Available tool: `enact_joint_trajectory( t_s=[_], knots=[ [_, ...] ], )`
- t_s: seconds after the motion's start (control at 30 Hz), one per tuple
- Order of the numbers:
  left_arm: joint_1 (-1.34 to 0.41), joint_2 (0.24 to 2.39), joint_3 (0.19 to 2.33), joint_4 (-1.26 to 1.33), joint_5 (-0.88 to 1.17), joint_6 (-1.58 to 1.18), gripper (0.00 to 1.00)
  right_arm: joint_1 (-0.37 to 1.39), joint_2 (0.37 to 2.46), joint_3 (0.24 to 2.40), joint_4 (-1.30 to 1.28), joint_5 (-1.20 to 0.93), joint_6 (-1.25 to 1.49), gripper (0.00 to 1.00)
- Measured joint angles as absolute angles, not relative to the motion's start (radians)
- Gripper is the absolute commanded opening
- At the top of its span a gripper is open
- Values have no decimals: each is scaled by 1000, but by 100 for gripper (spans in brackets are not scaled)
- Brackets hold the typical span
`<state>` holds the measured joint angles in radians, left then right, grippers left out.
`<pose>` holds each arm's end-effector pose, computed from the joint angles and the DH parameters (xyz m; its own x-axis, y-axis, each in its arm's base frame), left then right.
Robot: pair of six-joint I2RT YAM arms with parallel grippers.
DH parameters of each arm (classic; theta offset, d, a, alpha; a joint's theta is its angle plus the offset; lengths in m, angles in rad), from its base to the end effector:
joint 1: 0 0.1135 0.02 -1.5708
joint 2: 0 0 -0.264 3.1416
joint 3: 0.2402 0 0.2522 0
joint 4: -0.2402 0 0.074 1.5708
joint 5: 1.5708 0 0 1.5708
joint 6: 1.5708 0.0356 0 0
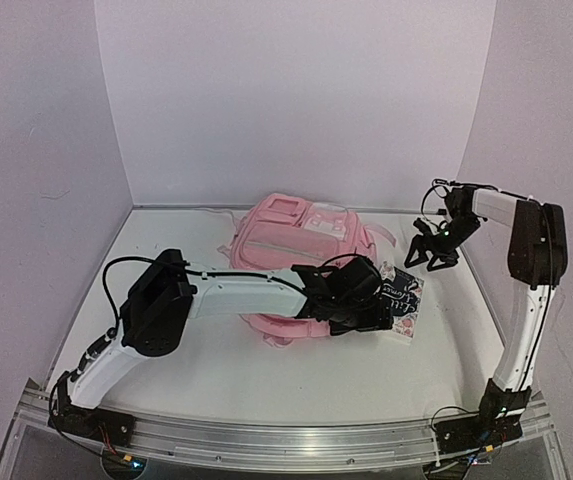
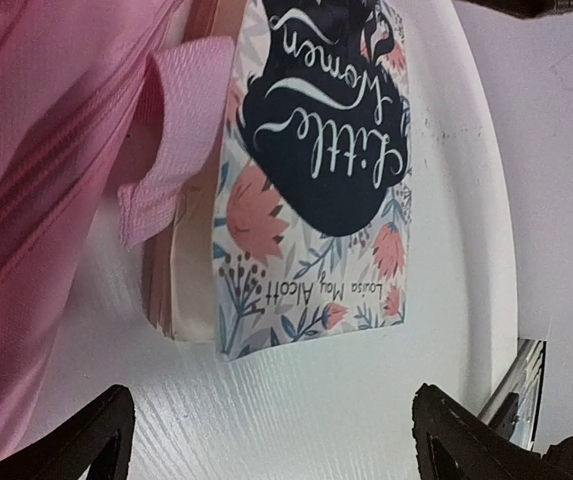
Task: Pack the student bag
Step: Pick up the book from the center of the board.
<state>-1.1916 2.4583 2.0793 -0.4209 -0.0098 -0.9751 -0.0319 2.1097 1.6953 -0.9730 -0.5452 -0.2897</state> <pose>0.2042 -0.5116 0.1667 -0.9158 0.0622 -0.3968 0.3000 0.7628 -0.5728 0.4233 0.0050 0.1937 -0.9226 -0.2149 -0.3204 -0.3452 0.8308 0.4365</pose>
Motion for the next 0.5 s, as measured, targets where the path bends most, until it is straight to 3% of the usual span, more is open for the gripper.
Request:
enact_joint_trajectory(
  t_s=[0.27,0.5],
  knots=[
    [-1183,2421,1931,-338,-8,-1052,93,-27,2239,1754,-1021,-565,-416,74],
    [-1137,2326,1767,-284,-7,-1084,91,-21,2182,1586,-1102,-604,-527,67]
  ],
)
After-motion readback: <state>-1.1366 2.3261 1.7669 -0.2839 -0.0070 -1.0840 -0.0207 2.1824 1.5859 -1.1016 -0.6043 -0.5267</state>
